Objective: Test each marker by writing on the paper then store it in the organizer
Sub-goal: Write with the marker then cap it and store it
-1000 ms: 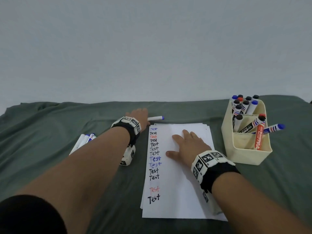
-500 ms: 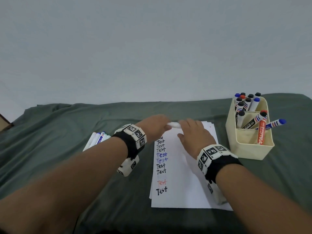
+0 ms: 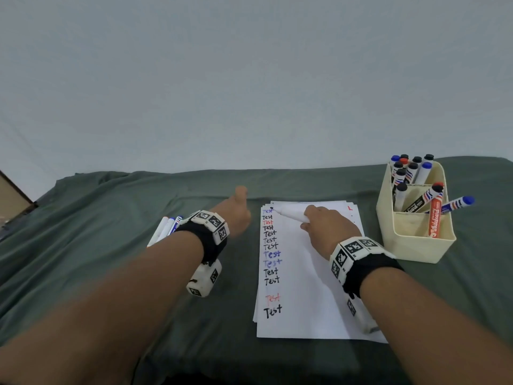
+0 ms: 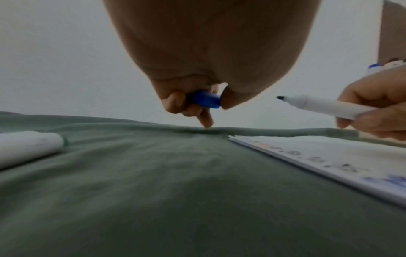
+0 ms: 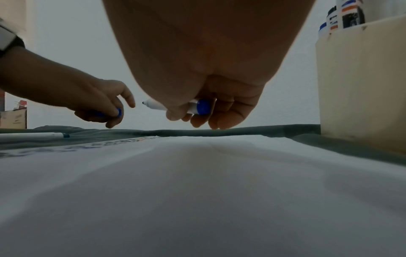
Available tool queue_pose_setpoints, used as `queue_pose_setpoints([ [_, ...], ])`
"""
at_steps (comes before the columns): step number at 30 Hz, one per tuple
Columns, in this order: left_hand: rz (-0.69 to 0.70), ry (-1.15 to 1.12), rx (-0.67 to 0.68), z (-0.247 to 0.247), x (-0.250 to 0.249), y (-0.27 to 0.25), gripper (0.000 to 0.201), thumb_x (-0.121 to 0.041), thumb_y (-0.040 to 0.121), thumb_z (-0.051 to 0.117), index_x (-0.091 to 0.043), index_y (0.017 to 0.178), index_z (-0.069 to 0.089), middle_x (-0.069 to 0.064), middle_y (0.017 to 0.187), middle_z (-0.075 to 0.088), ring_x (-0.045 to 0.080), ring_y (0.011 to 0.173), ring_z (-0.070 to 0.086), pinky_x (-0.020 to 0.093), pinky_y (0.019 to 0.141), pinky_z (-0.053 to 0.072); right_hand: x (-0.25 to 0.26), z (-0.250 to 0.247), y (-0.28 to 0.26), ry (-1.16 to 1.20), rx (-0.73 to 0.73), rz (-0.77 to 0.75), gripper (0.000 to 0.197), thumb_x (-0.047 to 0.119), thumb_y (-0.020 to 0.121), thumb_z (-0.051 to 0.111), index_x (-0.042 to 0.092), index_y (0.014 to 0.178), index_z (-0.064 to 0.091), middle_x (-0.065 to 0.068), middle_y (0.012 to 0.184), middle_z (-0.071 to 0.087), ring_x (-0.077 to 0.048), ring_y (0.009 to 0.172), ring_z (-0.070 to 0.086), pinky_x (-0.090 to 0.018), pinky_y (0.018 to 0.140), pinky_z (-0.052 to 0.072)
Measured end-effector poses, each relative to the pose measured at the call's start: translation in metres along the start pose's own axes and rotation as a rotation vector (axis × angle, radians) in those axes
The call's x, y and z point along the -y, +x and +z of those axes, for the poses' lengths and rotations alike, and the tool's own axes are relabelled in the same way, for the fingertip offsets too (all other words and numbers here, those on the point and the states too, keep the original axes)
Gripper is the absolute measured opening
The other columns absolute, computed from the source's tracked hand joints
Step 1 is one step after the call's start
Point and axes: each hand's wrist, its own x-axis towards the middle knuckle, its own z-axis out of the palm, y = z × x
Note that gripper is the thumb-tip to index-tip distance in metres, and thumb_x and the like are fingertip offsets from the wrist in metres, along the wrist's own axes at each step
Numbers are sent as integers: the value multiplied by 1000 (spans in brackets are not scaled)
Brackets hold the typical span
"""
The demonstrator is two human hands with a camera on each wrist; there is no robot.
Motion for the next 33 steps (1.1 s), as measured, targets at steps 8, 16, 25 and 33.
queue_pose_setpoints([
  [8, -17, 297, 135, -15, 33, 6, 26, -14, 92, 58, -18, 114, 71, 9, 121, 62, 26, 110, 59, 31, 93, 46, 1, 2, 1, -14, -22, 12, 24, 36, 107, 40, 16, 118, 47, -3, 111, 57, -23, 89, 45, -35, 71, 40],
  [16, -32, 235, 26, -11, 32, 0, 44, -23, 89, 64, -27, 132, 56, 0, 127, 62, 24, 118, 55, 37, 99, 45, 1, 2, 1, -12, -41, 14, 26, 37, 107, 40, 16, 120, 47, -3, 111, 58, -23, 88, 47, -34, 70, 40],
  [25, 240, 178, 118, 14, -12, -23, 80, -66, 84, 56, -26, 149, 34, 2, 159, 22, 25, 145, 23, 42, 117, 24, -1, 1, 2, 86, -68, 7, 28, 29, 107, 36, 18, 133, 41, -1, 95, 57, -25, 78, 56, -38, 68, 49],
  [33, 106, 185, 464, 31, -16, -36, 102, -74, 90, 33, -12, 155, -14, 6, 162, -21, 22, 149, -20, 37, 121, -4, -1, 2, 2, 97, -102, -95, 48, 11, 105, 39, 34, 147, 41, -6, 122, 50, -28, 82, 62, -41, 77, 55],
])
